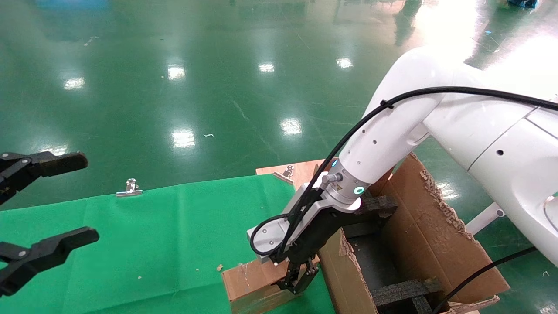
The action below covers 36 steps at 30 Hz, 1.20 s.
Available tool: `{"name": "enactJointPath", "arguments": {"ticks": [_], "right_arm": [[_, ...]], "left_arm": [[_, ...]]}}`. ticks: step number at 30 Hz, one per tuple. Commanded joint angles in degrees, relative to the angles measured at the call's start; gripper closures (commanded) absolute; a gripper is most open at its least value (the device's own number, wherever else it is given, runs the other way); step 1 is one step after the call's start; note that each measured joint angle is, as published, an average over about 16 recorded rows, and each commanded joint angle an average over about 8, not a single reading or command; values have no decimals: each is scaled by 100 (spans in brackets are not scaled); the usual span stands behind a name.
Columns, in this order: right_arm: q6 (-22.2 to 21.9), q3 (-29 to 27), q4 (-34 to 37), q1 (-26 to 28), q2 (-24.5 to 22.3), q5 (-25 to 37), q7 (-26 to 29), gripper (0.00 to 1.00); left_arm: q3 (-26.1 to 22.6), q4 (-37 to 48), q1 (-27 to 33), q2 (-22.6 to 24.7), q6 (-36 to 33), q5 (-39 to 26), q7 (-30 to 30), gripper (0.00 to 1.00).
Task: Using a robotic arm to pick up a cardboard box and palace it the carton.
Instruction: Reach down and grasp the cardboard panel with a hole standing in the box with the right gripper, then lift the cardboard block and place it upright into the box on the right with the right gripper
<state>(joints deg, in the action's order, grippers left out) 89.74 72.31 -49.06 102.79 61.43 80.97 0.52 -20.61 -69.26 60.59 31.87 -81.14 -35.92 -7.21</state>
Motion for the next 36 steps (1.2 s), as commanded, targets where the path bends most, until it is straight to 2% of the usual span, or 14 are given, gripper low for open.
{"name": "enactJointPath", "arguments": {"ticks": [1, 10, 20, 28, 36], "right_arm": [[-7, 9, -6, -14, 3, 7, 6, 100], [44, -103, 299, 345, -190, -379, -104, 100], [140, 15, 744, 1524, -363, -829, -472, 100], [177, 469, 964, 2282, -528, -1270, -787, 100], [192, 1271, 936, 2849, -1102, -1551, -838, 100]], "left_arm": [[0, 0, 0, 0, 0, 0, 0, 0], [0, 0, 0, 0, 0, 0, 0, 0], [0, 0, 0, 0, 0, 0, 0, 0], [0, 0, 0, 0, 0, 0, 0, 0], [0, 0, 0, 0, 0, 0, 0, 0]]}}
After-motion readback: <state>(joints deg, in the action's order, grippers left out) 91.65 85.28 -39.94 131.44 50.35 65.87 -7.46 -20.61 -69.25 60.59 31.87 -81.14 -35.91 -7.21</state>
